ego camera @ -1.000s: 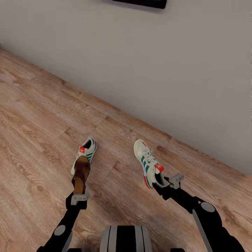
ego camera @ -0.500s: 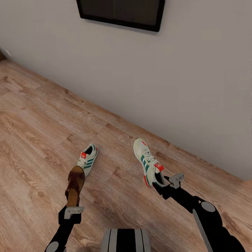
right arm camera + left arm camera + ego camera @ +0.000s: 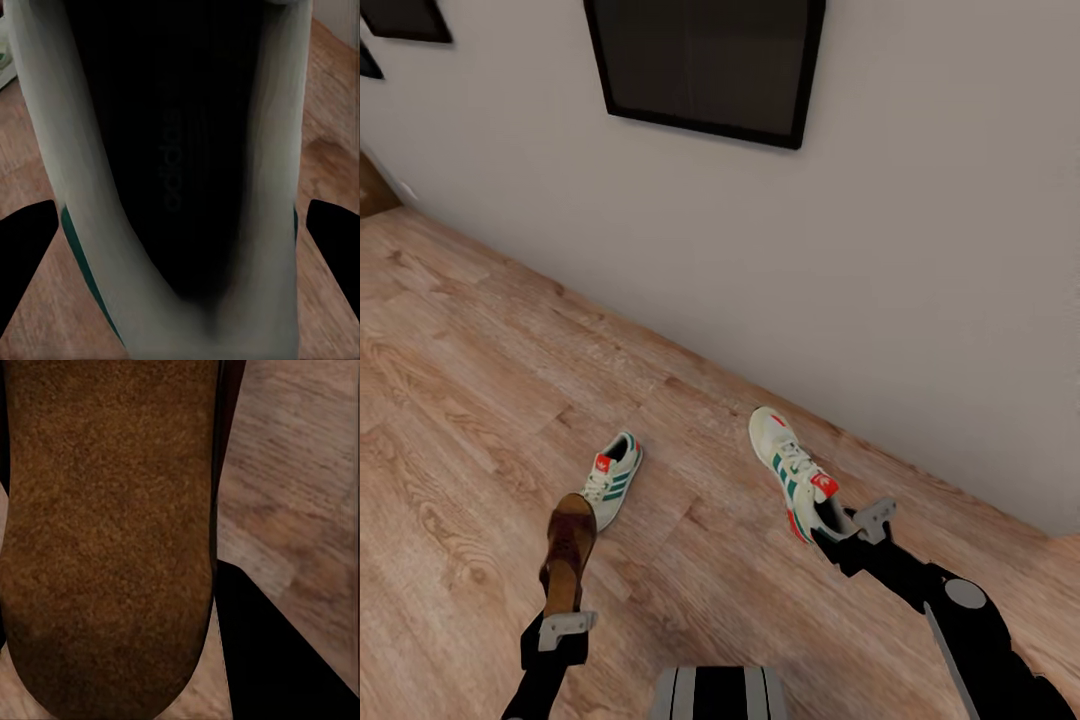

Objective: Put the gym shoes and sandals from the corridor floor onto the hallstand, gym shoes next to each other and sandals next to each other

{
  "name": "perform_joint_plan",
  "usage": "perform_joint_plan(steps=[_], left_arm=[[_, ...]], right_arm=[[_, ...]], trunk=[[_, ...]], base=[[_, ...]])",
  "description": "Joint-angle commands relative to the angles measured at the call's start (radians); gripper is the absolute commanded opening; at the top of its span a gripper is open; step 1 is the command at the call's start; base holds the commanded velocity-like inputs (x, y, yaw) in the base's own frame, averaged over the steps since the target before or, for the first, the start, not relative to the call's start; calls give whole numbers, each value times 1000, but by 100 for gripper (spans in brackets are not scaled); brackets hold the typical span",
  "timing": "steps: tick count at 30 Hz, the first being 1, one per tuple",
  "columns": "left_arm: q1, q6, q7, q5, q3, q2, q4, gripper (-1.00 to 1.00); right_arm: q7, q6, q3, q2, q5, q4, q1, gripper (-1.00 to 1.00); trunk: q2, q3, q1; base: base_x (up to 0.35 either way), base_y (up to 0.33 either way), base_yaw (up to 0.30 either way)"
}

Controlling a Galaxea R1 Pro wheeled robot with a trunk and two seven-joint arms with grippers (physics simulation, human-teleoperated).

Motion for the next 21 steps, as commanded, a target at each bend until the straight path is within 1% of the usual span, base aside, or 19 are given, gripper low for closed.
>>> perform_joint_plan(steps=[1, 3, 5, 7, 9, 10, 11, 14, 16, 18, 19, 20, 21], left_arm=[[0, -10, 2, -13, 5, -2, 4, -100], [0, -15, 2, -13, 5, -3, 7, -100], [2, -21, 3, -12, 5, -3, 10, -100], [6, -22, 4, -10, 5, -3, 11, -100], [18, -25, 5, -8, 5, -5, 11, -100], [21, -25, 5, -8, 5, -6, 11, -100], [26, -27, 6, -7, 5, -7, 11, -100], [35, -46, 7, -5, 5, -9, 15, -100], [44, -64, 7, -5, 6, -9, 30, -100], [54, -87, 7, -7, 6, -8, 66, -100], [57, -99, 7, -8, 6, -7, 79, -100], [59, -120, 7, -9, 6, -5, 100, -100], [59, -127, 7, -9, 6, -4, 108, -100]], right_arm=[[6, 0, -2, -2, 18, 3, 10, -100], [5, -8, -2, -3, 23, 14, 26, -100], [3, -47, -3, -3, 29, 48, 57, -100], [0, -83, -3, -2, 30, 70, 70, -100], [-18, -172, -4, -1, 30, 124, 92, -100], [-26, -195, -4, -1, 30, 140, 98, -100], [-42, -238, -5, -1, 29, 177, 108, -100], [-124, -361, -11, 1, 25, 335, 125, -100], [-187, -460, -13, 2, 24, 439, 129, -100], [-286, -604, -13, 3, 22, 565, 131, -100], [-321, -648, -14, 6, 21, 609, 131, -100], [-364, -706, -14, 14, 21, 664, 131, -100], [-377, -724, -14, 18, 21, 680, 131, -100]], trunk=[[0, 5, -1], [1, 16, -1], [1, 27, -2], [1, 38, -3], [2, 49, -4], [2, 54, -5], [2, 59, -5], [3, 76, -6], [4, 87, -7], [4, 98, -8], [4, 103, -9], [4, 108, -9], [5, 114, -10]], base=[[0, 0, 0], [0, 0, 0], [0, 0, 0], [0, 0, 0], [0, 0, 0], [0, 0, 0], [0, 0, 0], [0, 0, 0], [0, 0, 0], [0, 0, 0], [0, 0, 0], [0, 0, 0], [0, 0, 0]])
